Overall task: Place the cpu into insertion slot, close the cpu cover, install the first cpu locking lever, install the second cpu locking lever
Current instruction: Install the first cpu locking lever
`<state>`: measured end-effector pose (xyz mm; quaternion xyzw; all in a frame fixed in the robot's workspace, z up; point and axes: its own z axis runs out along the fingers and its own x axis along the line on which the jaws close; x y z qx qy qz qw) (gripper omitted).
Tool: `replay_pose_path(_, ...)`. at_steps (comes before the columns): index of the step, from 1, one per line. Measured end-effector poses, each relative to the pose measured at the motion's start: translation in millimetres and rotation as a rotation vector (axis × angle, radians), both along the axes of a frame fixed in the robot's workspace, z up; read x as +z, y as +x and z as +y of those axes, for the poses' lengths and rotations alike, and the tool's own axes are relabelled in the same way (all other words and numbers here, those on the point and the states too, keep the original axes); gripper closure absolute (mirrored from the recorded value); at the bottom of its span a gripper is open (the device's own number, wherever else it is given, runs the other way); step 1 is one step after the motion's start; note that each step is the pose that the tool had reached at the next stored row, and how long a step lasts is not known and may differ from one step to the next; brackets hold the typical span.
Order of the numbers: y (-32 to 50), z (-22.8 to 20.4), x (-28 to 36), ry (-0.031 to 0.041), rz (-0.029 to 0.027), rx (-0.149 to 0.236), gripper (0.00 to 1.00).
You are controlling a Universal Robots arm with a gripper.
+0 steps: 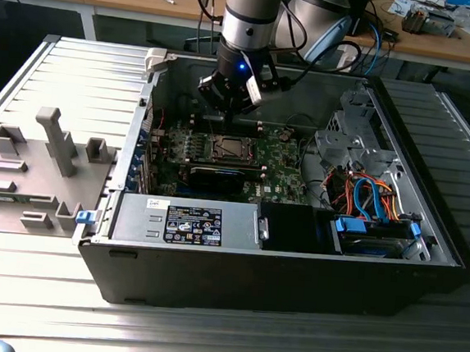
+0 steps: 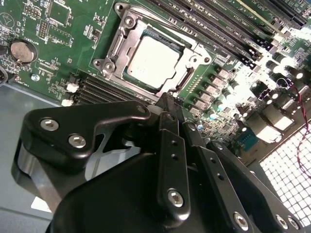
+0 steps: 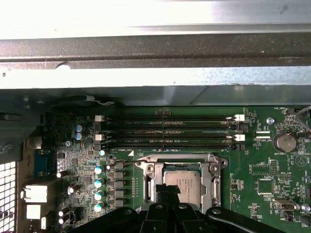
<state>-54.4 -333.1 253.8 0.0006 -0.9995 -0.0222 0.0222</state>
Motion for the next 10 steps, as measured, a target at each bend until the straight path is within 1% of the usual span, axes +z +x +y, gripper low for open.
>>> replay_pose_path(10, 0.0, 0.0, 0.0, 0.0085, 0.0, 0.0, 0.89)
